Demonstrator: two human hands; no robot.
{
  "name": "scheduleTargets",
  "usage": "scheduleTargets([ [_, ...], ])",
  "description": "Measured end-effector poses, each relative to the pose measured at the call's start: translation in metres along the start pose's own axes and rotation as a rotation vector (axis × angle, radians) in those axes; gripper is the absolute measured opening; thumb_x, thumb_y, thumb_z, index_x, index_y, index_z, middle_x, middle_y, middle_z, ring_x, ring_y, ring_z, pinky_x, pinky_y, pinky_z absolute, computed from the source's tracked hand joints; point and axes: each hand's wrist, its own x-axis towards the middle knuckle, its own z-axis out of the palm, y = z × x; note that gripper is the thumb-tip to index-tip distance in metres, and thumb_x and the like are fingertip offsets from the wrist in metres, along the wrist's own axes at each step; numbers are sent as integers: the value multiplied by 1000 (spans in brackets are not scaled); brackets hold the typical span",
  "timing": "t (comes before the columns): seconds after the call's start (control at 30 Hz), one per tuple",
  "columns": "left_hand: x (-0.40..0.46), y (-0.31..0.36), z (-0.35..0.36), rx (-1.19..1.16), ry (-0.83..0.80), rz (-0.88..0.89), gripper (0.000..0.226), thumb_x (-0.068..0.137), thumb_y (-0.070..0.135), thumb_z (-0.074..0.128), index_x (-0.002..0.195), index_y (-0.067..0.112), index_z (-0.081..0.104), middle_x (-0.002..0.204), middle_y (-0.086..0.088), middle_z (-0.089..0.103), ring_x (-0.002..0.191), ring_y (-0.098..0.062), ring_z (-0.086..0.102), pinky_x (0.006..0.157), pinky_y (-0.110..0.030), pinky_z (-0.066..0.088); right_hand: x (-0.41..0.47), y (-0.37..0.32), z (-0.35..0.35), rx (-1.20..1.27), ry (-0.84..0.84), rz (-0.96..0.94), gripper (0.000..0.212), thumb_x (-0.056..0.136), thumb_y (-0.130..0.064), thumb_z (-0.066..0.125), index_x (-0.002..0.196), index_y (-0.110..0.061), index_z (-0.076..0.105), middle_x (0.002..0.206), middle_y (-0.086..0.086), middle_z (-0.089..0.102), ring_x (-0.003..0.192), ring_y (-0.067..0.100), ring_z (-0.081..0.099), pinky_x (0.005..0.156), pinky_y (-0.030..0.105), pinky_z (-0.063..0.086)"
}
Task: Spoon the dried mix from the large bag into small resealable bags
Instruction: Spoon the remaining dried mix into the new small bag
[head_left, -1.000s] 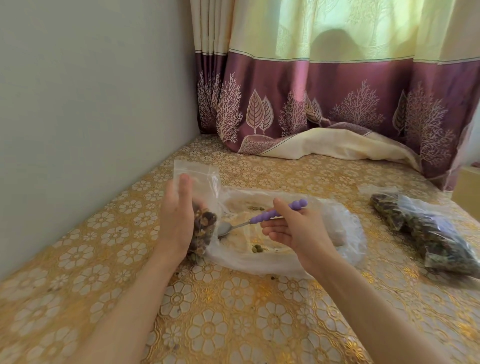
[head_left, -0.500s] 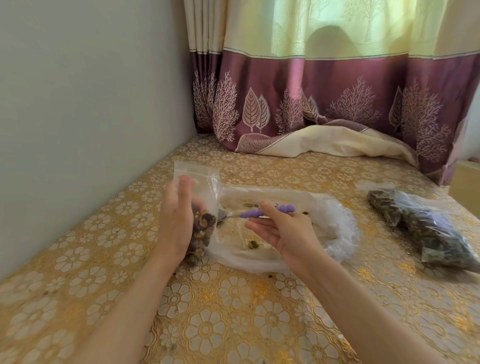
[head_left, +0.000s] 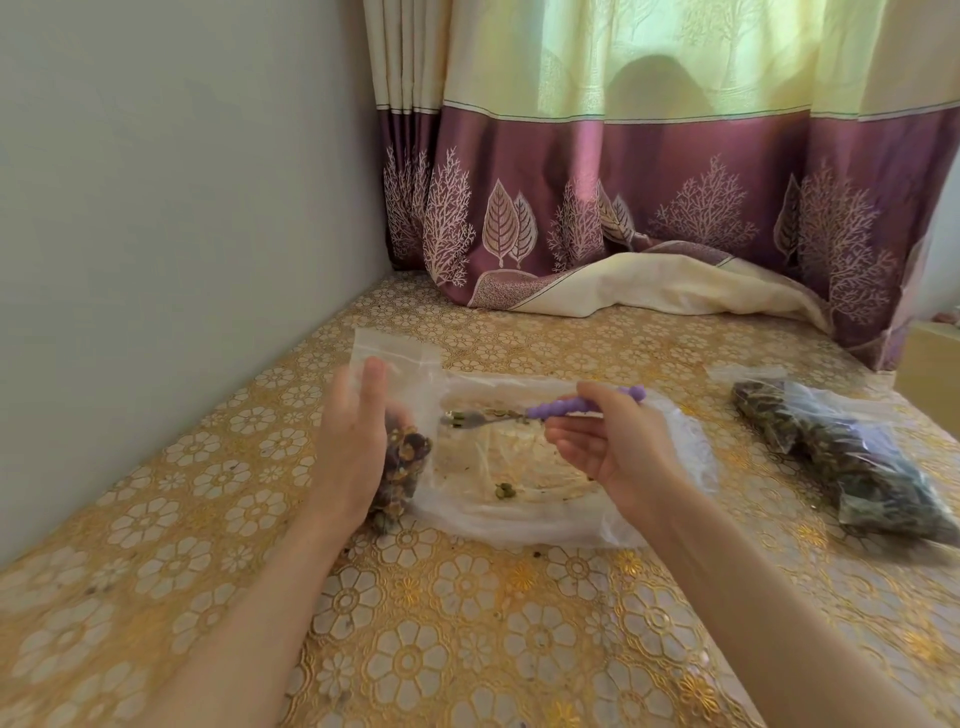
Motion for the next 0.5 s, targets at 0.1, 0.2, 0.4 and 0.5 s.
scheduleTargets([
  [0.1, -1, 1, 1, 53, -28, 49, 67, 81, 73, 25, 100, 14, 53, 70, 4, 57, 58, 6, 54, 61, -6, 40, -5, -14, -1, 43, -14, -175, 44, 93, -14, 54, 53, -9, 72, 71, 18, 71, 50, 14, 62, 45, 19, 51],
  [0.2, -3, 3, 3, 62, -61, 66, 75, 73, 83, 23, 97, 19, 53, 66, 5, 57, 59, 7, 54, 62, -2, 38, -13, -26, 2, 36, -76, -348, 43, 96, -21, 53, 59, -12, 74, 82, 17, 73, 57, 12, 63, 49, 17, 51],
  [0.4, -3, 1, 2, 75, -83, 65, 77, 72, 85, 21, 96, 18, 53, 67, 1, 60, 61, 0, 56, 64, -2, 38, -27, -30, 14, -10, -278, -467, 27, 94, -15, 55, 76, -13, 75, 90, 18, 73, 67, 15, 65, 53, 20, 51],
  [0.5, -3, -2, 2, 91, -81, 65, 61, 87, 68, 23, 96, 15, 53, 69, 2, 57, 61, 3, 55, 63, -2, 37, -28, -29, 15, -20, -361, -457, 17, 94, -11, 54, 89, -9, 70, 93, 15, 74, 69, 16, 65, 54, 22, 52],
])
